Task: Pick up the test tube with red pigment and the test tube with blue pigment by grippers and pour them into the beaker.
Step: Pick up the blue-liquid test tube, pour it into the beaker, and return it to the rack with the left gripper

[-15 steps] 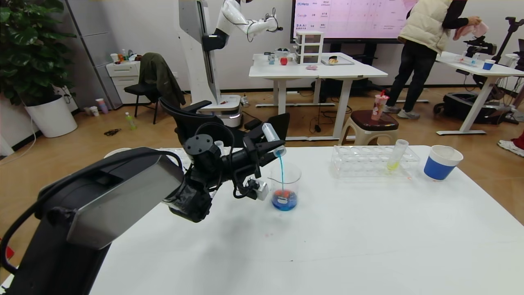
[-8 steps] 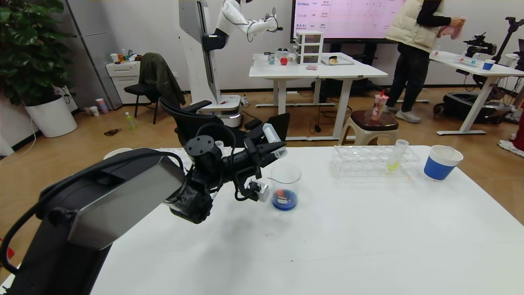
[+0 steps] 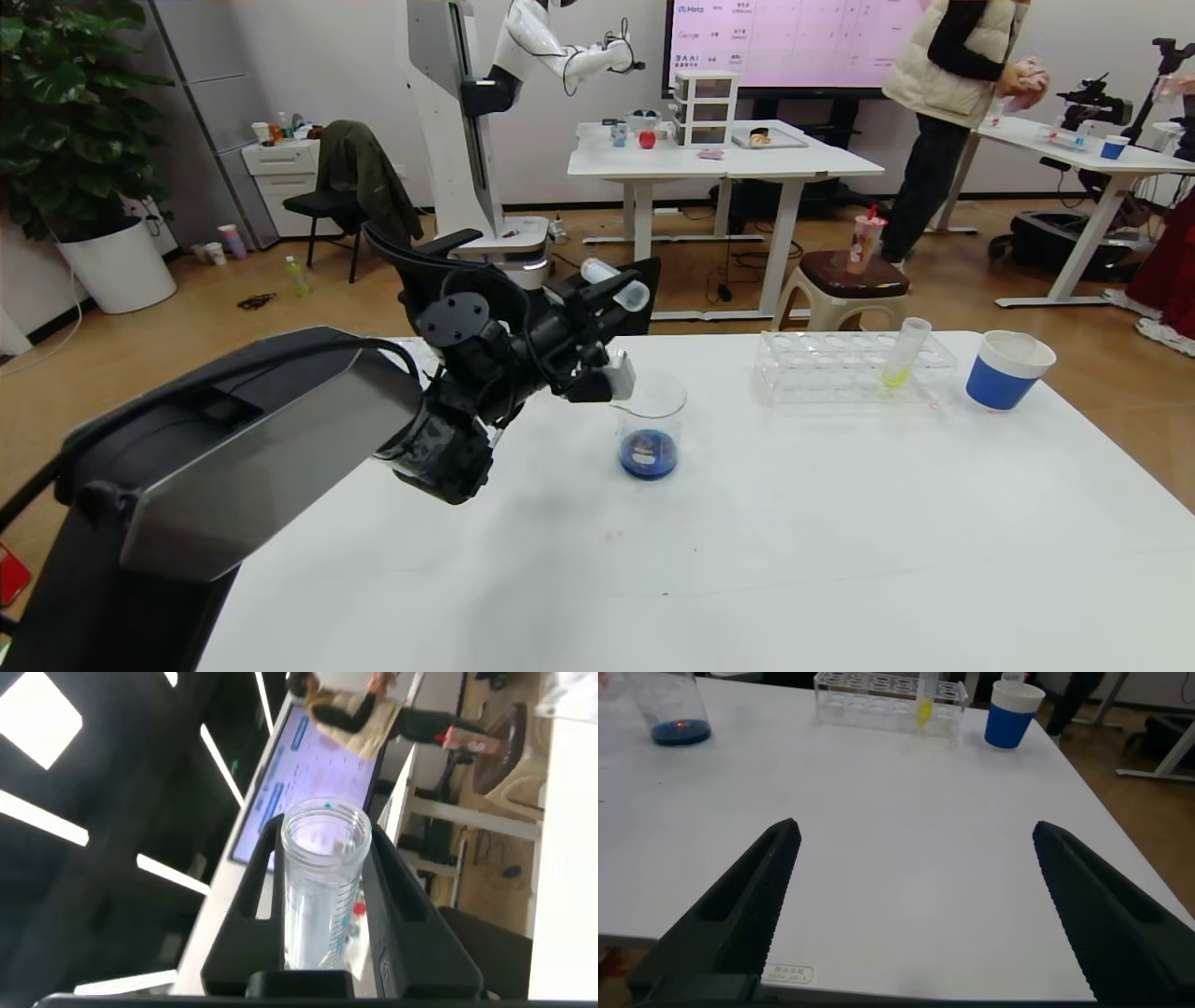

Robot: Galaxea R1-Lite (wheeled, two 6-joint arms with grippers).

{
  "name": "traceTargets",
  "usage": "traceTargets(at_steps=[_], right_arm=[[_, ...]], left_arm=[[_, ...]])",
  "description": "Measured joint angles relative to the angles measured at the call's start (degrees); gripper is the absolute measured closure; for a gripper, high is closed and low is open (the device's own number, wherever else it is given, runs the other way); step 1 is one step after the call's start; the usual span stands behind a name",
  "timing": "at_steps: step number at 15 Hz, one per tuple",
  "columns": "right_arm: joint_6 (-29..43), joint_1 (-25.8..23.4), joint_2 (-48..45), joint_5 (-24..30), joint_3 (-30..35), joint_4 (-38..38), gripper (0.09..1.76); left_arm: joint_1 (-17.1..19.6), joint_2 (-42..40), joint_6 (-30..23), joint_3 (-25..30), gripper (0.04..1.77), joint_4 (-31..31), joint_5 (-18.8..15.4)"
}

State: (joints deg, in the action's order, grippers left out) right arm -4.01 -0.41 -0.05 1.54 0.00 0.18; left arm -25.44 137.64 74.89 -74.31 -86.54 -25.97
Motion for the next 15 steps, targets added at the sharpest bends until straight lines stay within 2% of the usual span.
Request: traceTargets(at_steps=[2, 5, 7, 9, 11, 13, 15], right_arm=[[0.0, 0.0, 0.0, 0.0, 0.0, 0.0, 0.11], [0.0, 0.0, 0.0, 0.0, 0.0, 0.0, 0.11], [0.0, 0.0, 0.0, 0.0, 0.0, 0.0, 0.11], [0.0, 0.0, 0.0, 0.0, 0.0, 0.0, 0.11], [0.0, 0.0, 0.0, 0.0, 0.0, 0.0, 0.11], [0.0, 0.0, 0.0, 0.0, 0.0, 0.0, 0.11], [0.0, 0.0, 0.0, 0.0, 0.0, 0.0, 0.11]], left_arm=[[-0.6, -1.9, -9.5, 0.0, 1.3, -0.1, 8.7], [-3.1, -4.4, -23.4, -0.1, 1.3, 1.0, 27.1], [-4.6, -6.3, -33.8, -0.5, 1.3, 4.7, 39.4], [-5.7, -7.5, -42.3, -2.5, 1.3, 8.9, 48.7], [-6.4, -8.4, -50.2, -4.1, 1.3, 14.3, 55.9], [-7.1, -9.3, -58.2, -4.5, 1.3, 21.0, 60.3], [-7.8, -10.6, -65.9, -4.6, 1.3, 29.7, 63.3]])
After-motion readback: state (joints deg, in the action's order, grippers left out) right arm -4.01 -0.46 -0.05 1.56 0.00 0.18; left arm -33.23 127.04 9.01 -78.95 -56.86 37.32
